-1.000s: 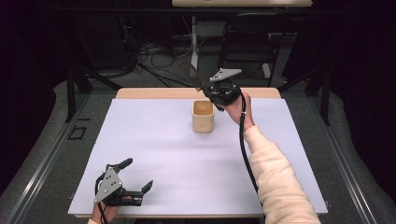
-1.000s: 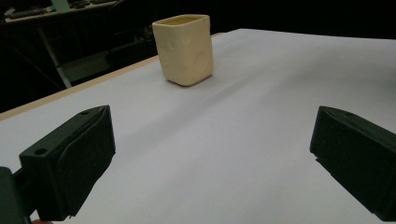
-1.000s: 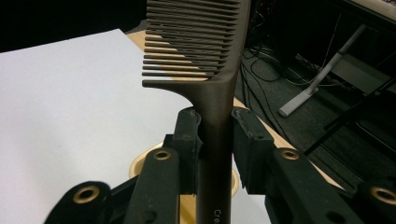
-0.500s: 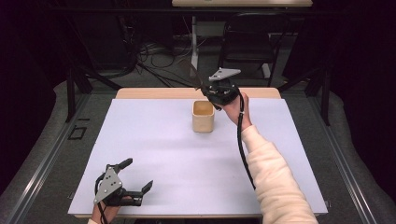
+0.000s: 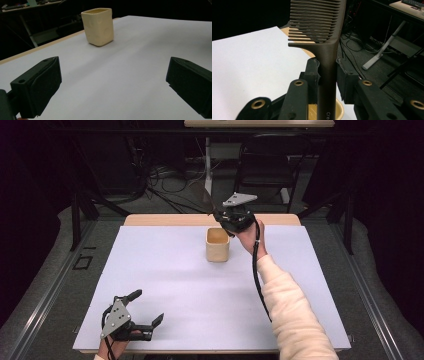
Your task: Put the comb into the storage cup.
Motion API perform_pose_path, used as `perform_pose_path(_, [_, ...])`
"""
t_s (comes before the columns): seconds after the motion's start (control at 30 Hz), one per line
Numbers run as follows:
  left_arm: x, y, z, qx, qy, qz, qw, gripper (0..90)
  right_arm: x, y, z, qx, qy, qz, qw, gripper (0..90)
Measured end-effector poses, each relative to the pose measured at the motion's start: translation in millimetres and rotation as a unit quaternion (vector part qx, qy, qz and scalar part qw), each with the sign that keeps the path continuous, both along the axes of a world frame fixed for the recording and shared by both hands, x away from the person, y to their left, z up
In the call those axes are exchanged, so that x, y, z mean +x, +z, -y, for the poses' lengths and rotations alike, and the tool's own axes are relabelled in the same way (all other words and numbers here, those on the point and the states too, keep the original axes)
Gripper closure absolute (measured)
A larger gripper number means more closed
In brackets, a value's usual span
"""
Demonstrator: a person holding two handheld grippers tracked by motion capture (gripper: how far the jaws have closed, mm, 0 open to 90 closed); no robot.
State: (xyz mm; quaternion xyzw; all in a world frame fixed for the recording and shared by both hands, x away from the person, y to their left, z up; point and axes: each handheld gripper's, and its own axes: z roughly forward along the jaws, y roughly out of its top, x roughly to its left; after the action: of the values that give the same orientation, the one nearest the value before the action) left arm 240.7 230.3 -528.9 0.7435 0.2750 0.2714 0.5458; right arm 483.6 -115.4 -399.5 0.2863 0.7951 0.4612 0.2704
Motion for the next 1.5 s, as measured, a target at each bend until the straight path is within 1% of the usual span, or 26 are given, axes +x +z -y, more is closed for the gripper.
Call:
perform_pose_path(0.3, [0.0,0.1,-0.4,0.001,0.001,0.0,1.0,0.1,1.6,-3.3,-4.0,0.007,0.0,0.002,1.0,72.4])
perform_pose_path(0.63, [0.0,0.0,-0.3,0.0,0.001,0.0,1.0,0.1,3.2,-6.5,-8.3,0.019,0.0,0.01,0.9998,72.4])
perform_pose_path(0.9, [-0.1,0.2,-0.4,0.001,0.001,0.0,1.0,0.1,4.3,-8.5,-11.6,0.021,-0.001,0.013,0.9997,72.4])
perform_pose_path(0.93, [-0.1,0.2,-0.5,0.001,0.001,0.0,1.0,0.1,4.5,-8.9,-11.9,0.023,-0.003,0.016,0.9996,72.4])
perform_pose_path(1.1, [0.0,0.1,-0.4,0.0,0.001,0.0,1.0,0.1,5.6,-10.6,-12.4,0.021,-0.003,0.012,0.9997,72.4])
perform_pose_path(1.23, [0.0,0.3,-0.5,0.001,0.001,0.0,1.0,0.1,6.3,-11.8,-13.3,0.024,-0.002,0.011,0.9996,72.4])
perform_pose_path(1.33, [-0.1,0.2,-0.2,0.0,0.001,0.0,1.0,0.1,6.3,-12.9,-13.6,0.031,-0.003,0.013,0.9994,72.4])
perform_pose_path(1.5, [0.1,0.2,-0.5,0.0,0.001,0.0,1.0,0.1,6.7,-15.4,-15.9,0.03,-0.003,0.014,0.9994,72.4])
